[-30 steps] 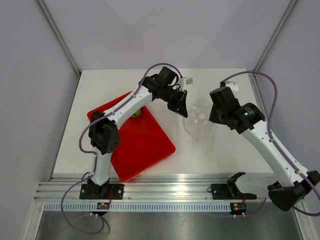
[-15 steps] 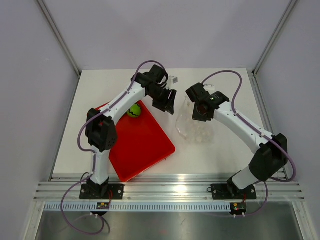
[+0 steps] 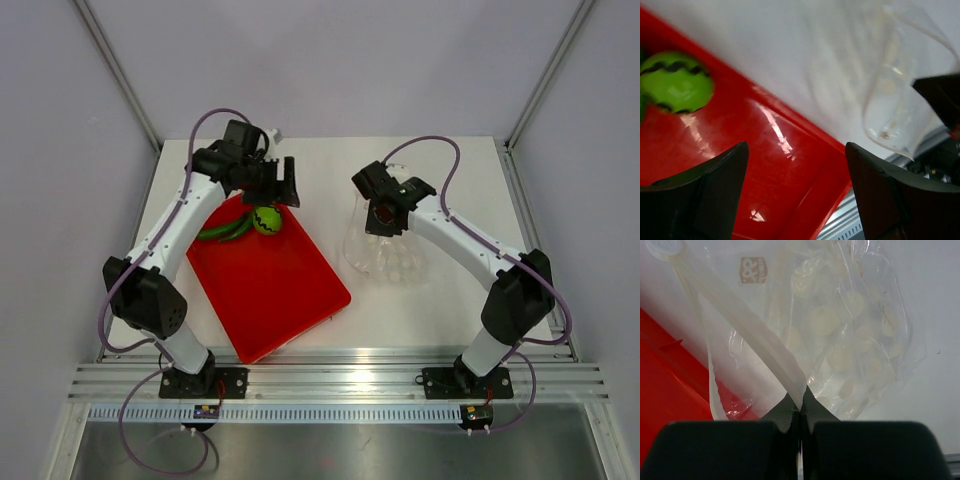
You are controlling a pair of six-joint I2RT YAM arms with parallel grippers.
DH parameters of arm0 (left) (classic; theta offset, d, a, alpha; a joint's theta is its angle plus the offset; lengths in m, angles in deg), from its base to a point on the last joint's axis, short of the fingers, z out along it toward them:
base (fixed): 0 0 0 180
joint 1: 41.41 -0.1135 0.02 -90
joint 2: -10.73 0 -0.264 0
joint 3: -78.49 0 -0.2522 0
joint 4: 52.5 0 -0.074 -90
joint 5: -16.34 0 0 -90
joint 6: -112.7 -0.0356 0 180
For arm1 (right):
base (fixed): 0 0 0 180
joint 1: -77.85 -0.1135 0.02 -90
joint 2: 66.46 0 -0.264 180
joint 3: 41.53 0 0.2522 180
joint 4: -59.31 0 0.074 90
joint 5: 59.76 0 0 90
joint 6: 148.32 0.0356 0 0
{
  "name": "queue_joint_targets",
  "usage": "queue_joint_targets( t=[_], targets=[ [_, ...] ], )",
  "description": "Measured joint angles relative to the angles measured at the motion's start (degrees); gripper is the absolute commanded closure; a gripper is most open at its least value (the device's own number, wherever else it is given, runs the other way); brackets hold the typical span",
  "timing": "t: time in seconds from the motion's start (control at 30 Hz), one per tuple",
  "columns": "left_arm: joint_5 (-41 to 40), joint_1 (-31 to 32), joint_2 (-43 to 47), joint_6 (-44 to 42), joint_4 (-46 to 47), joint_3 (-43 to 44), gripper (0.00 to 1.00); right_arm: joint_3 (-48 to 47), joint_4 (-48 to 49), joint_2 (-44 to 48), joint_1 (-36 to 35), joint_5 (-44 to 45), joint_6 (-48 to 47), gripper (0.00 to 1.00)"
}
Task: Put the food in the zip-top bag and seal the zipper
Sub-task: Pick up the fake fruit from the bin.
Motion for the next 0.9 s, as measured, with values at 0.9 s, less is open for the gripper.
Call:
queue_joint_targets(
  t=[0.9],
  targets=[
    [-10.32, -14.21, -5.53, 24.57, 23.28, -23.87, 0.05, -0.39, 2.03, 0.37, -1.53, -1.33, 0.04, 1.00]
  ],
)
